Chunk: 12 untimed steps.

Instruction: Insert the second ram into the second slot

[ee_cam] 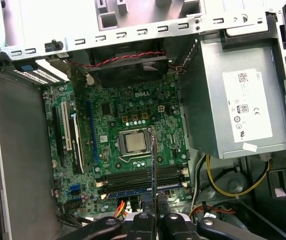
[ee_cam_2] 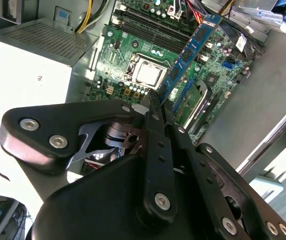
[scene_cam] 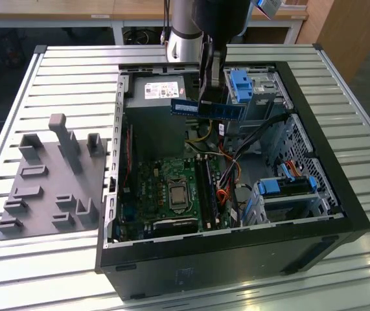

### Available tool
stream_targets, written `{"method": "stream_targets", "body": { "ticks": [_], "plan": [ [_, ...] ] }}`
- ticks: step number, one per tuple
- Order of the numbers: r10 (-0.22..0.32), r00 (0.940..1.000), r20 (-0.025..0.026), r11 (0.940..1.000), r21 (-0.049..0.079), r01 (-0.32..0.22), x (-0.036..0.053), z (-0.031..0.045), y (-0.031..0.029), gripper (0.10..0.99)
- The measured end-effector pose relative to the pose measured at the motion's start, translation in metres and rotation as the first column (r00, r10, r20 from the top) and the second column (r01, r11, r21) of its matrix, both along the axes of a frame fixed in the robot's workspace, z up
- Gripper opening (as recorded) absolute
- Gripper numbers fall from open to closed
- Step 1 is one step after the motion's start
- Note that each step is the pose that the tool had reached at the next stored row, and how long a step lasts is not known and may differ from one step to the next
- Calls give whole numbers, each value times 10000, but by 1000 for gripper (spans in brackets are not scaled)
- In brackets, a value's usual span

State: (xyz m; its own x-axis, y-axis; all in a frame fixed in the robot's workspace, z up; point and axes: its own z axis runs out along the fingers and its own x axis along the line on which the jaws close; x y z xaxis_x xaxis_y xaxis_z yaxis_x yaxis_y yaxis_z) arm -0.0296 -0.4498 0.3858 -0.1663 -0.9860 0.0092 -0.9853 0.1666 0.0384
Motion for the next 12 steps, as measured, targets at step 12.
{"method": "stream_targets", "body": {
  "ticks": [12],
  "plan": [
    [-233,9997,0,9997,0,233,0,0,0,137]
  ]
}}
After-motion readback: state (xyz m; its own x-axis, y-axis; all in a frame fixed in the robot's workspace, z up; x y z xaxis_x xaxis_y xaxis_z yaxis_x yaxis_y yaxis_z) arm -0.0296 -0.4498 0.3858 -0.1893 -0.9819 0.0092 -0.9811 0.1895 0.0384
